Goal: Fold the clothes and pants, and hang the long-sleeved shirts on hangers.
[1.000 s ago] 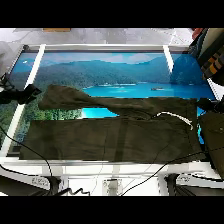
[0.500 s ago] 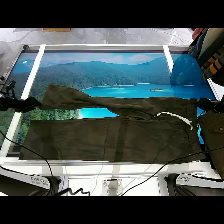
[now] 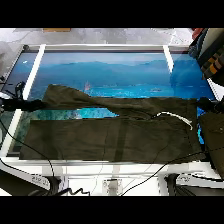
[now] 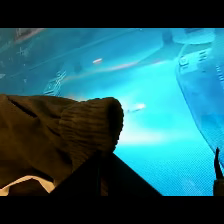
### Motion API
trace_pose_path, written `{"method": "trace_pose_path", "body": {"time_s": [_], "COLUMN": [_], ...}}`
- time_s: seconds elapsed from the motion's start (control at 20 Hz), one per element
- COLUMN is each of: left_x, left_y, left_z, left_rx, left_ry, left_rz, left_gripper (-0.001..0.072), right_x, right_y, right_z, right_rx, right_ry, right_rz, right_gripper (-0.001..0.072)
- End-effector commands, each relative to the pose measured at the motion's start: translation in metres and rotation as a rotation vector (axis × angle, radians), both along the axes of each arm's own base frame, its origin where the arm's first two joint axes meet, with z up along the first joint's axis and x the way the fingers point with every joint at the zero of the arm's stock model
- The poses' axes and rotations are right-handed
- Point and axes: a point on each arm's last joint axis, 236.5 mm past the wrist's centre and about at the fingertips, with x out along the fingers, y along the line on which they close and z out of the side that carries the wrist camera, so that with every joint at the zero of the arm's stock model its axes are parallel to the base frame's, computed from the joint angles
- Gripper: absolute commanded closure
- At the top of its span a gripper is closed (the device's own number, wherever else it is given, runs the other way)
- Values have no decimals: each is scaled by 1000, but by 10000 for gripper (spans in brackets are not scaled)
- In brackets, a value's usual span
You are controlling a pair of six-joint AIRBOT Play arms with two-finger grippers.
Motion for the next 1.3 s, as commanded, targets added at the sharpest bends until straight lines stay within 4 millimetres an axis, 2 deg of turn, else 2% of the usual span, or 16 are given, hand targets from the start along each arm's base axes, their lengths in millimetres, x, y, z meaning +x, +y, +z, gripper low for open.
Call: {"method": "trace_pose_path", "body": {"time_s": [0.0,0.1,0.15,0.25,0.35,0.4,0.45,0.5,0.55,0.6,0.7,0.85,0.9,1.0,1.25], "left_x": [5,14,24,46,67,72,75,74,69,60,27,-32,-44,-59,-95], "left_y": [-13,-20,-22,-17,-5,-2,0,-1,-3,-4,2,27,37,45,25], "left_z": [-2,15,34,84,147,173,195,209,214,209,176,123,110,87,32], "left_rx": [-2,-32,-50,-50,-18,4,13,10,10,15,60,149,174,175,85], "left_ry": [-11,-49,-98,-218,-340,-386,-420,-430,-412,-367,-181,138,201,268,426], "left_rz": [-43,-35,-22,-1,34,31,34,36,27,14,-22,-30,-3,26,19], "left_gripper": [691,693,694,694,695,696,696,696,696,696,696,696,696,696,695], "right_x": [0,2,3,11,22,28,34,43,52,60,75,90,91,92,93], "right_y": [0,0,-1,-8,-12,-13,-12,-10,-8,-7,-7,-14,-16,-20,-20], "right_z": [0,1,2,7,15,17,19,22,24,27,32,32,29,19,-6], "right_rx": [6,7,7,0,1,-12,-34,-59,-88,-121,-173,-189,-187,-186,-173], "right_ry": [2,-5,-11,-47,-95,-113,-128,-148,-169,-189,-232,-267,-266,-252,-210], "right_rz": [-6,-11,-17,-50,-88,-99,-102,-106,-110,-113,-133,-209,-223,-241,-238], "right_gripper": [678,678,678,678,678,678,678,678,678,678,678,678,678,678,678]}}
